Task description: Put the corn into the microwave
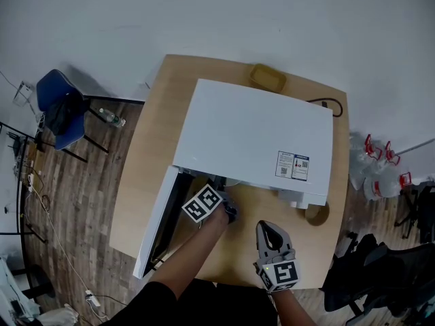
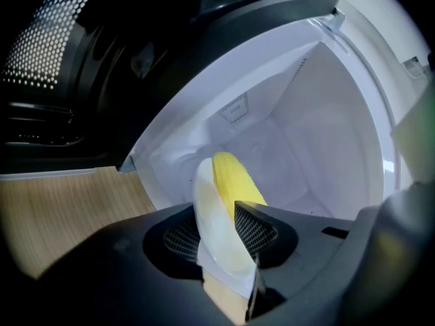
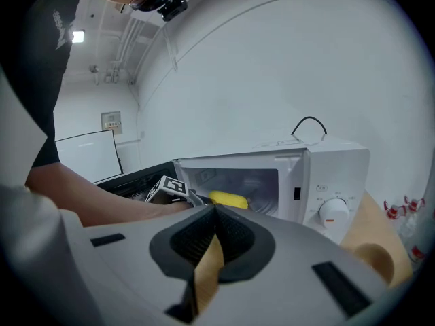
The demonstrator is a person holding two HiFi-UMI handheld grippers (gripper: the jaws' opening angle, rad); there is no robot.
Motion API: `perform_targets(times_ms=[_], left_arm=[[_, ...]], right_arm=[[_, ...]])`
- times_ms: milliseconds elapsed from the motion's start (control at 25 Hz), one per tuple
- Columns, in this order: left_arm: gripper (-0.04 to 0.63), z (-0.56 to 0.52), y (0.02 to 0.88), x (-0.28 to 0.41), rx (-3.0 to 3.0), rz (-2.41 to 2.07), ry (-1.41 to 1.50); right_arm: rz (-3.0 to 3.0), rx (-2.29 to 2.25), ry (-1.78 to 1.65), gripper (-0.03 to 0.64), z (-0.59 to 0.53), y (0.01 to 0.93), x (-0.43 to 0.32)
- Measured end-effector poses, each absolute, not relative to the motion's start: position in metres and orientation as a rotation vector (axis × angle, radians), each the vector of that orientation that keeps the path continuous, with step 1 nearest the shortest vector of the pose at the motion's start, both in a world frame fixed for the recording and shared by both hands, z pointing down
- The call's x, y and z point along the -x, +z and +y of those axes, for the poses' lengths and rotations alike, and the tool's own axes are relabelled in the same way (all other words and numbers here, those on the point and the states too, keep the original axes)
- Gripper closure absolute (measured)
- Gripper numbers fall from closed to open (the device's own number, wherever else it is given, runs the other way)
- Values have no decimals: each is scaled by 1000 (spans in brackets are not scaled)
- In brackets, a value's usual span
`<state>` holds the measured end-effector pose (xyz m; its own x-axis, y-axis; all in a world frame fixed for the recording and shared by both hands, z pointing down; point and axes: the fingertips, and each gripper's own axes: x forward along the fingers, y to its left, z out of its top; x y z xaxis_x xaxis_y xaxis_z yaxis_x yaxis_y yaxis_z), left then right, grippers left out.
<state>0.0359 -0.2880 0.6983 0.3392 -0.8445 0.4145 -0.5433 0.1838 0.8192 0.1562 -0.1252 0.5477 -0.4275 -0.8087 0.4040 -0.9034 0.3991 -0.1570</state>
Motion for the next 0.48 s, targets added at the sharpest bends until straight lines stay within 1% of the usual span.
perform_targets(times_ms=[80, 240, 480], left_arm=[[462, -289, 697, -37, -1485, -1356, -332], [446, -288, 695, -38, -1479, -1413, -315], [445, -289, 689, -35, -1481, -1484, -233]], right_arm=[[-2402, -1500, 517, 558, -124, 551, -158], [-2379, -1507, 524, 558, -126, 550, -161], [-2376, -1515, 539, 558, -126, 553, -165]])
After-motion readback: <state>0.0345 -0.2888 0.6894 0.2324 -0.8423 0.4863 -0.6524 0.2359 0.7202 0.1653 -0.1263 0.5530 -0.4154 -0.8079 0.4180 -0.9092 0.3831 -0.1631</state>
